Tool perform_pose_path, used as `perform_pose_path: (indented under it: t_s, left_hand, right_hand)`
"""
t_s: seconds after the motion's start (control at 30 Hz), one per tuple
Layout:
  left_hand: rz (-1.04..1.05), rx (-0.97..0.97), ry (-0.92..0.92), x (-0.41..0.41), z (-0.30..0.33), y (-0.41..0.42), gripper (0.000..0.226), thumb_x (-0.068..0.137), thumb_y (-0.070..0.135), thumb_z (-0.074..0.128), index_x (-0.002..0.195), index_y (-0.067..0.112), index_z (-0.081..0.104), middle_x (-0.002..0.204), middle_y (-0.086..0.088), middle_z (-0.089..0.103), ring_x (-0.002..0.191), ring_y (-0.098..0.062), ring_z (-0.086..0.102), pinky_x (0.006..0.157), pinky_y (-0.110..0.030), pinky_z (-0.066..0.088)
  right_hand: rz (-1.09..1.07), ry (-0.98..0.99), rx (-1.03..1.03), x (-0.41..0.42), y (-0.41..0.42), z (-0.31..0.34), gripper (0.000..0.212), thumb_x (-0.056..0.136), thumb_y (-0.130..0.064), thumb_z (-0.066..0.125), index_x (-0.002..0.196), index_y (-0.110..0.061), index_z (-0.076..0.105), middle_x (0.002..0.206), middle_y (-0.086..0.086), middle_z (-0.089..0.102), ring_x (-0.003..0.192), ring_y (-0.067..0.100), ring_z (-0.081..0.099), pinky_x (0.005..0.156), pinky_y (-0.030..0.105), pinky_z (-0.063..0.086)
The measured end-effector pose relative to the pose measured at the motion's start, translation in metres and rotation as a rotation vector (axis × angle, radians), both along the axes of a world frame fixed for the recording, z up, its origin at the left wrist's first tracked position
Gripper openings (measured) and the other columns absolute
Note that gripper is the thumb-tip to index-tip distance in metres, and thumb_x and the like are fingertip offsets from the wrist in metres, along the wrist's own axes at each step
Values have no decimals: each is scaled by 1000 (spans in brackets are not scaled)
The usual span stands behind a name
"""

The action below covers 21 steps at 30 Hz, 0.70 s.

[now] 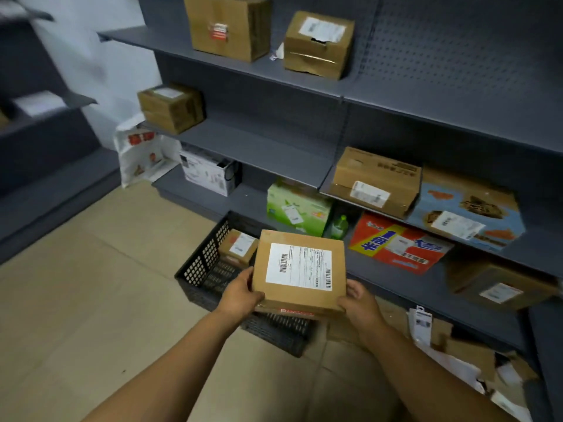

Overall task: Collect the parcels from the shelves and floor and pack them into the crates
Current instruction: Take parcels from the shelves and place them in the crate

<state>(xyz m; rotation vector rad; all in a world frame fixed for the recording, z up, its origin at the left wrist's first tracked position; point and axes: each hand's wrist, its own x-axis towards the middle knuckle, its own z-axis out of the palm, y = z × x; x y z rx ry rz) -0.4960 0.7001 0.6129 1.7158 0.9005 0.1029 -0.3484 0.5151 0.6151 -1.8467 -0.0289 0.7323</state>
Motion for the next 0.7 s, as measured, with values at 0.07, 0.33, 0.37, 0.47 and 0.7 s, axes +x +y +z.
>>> perform_pose_path:
  t_s: [0.07, 0.33, 0.37, 0.47, 0.7]
  left_hand:
    - [28, -18, -5, -24, -3, 29, 62, 77, -11, 59, 134, 10, 46, 125, -7, 59, 118, -24, 54, 103, -37, 42]
    - [93, 24, 45, -56, -18, 115, 65, 77, -9, 58, 136, 12, 43, 123, -9, 60, 112, -23, 54, 98, -34, 44]
    - [93, 44, 56, -54, -19, 125, 65, 77, -9, 59, 137, 12, 43, 122, -9, 60, 112, -23, 54, 98, -34, 44]
    - [81, 125, 107, -44, -24, 159, 63, 77, -5, 59, 136, 12, 43, 121, -9, 60, 111, -24, 55, 93, -30, 45]
    - [-25, 325, 194, 3, -36, 257, 70, 84, 10, 59, 145, 22, 27, 139, -3, 45, 119, -20, 50, 97, -34, 44]
  right_hand:
    - [22, 25, -22, -20, 32, -4, 54, 81, 15, 52, 131, -4, 48, 132, 13, 54, 117, 26, 53, 81, 29, 46]
    - [119, -14, -76, -46, 125, -16, 61, 76, 13, 55, 131, -13, 49, 128, 7, 57, 103, 17, 55, 84, 32, 51]
    - [133, -27, -83, -44, 136, -17, 61, 76, 13, 56, 131, -13, 49, 127, 7, 58, 104, 17, 55, 83, 32, 51]
    - [167, -45, -89, -34, 173, -25, 61, 77, 13, 56, 132, -10, 48, 128, 9, 57, 110, 21, 56, 93, 38, 50]
    - [239, -51, -70, 16, 275, -55, 61, 81, 9, 54, 136, -14, 45, 127, 4, 56, 100, 14, 55, 68, 21, 48]
